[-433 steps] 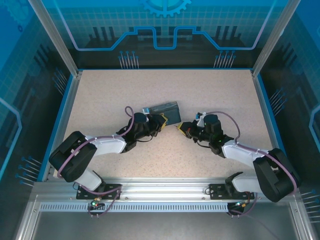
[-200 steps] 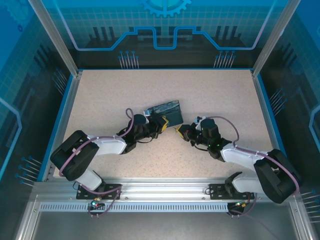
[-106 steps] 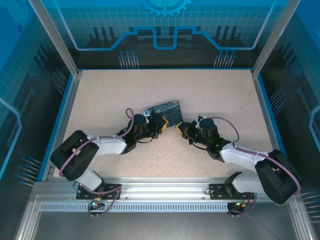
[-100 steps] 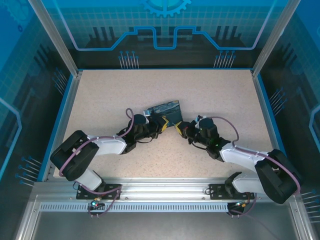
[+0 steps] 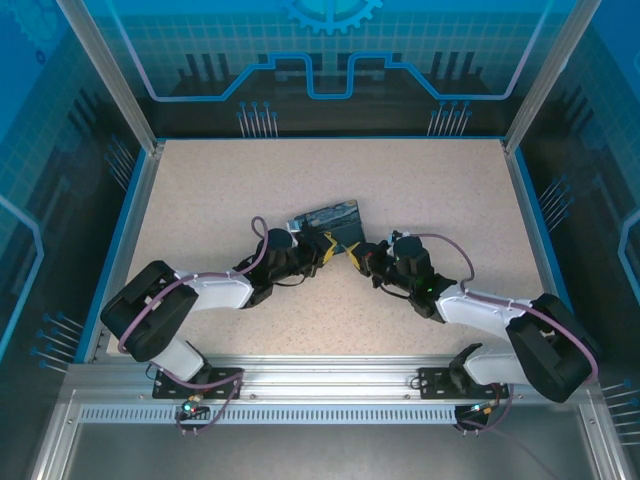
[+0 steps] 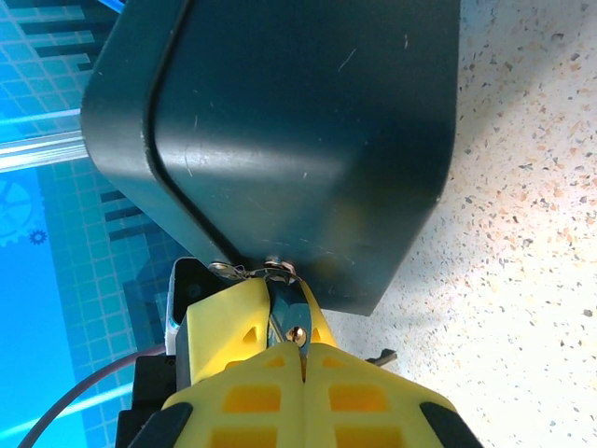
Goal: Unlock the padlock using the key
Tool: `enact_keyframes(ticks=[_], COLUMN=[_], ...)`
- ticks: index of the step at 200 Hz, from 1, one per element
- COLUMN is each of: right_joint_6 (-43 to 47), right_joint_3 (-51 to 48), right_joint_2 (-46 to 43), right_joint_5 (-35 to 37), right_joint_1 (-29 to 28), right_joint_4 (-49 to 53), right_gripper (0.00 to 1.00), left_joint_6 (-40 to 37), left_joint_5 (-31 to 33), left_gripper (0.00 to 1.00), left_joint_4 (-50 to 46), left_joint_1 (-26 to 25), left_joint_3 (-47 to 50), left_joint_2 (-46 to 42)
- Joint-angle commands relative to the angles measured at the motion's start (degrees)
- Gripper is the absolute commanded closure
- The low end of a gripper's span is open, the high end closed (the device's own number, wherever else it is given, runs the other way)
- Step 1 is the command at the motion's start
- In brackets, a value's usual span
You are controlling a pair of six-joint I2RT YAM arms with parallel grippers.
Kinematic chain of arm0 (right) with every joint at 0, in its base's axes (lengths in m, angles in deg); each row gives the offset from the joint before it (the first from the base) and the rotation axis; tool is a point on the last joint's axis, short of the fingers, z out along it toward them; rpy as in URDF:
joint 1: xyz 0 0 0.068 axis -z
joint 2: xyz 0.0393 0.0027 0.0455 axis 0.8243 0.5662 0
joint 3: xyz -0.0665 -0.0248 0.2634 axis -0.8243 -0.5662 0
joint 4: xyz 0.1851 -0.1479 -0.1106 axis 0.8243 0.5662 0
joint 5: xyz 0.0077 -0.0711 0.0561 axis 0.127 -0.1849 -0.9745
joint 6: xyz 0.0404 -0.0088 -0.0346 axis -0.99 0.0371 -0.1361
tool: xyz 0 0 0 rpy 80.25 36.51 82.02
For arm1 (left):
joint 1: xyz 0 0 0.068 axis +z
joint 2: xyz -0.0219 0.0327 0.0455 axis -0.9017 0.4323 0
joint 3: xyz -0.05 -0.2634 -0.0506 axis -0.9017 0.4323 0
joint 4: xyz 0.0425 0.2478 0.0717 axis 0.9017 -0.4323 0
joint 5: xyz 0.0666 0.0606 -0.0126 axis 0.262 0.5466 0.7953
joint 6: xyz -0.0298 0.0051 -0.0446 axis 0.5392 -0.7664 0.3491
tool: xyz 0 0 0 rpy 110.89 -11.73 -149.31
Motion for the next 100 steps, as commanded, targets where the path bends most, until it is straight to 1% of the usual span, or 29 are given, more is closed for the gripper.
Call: enact_keyframes(ticks=[1, 100], right_joint_6=[-0.47, -0.82], right_joint_3=[-0.63, -0.62], right_joint_2=[-0.81, 1.75], right_joint_5=[1.57, 1.48], right_joint_1=[-1.01, -1.69], right_joint_4=[0.63, -0.39], right_gripper=[1.0, 1.0], left_joint_6=[1.01, 1.05], left_joint_5=[1.09, 1.16], left_gripper=[1.0, 1.0], left_joint_4=[1.16, 1.44], left_joint_1=[-0.26, -0.31], left_joint_3=[-1.27, -1.44], left_joint_2=[0.05, 0.06])
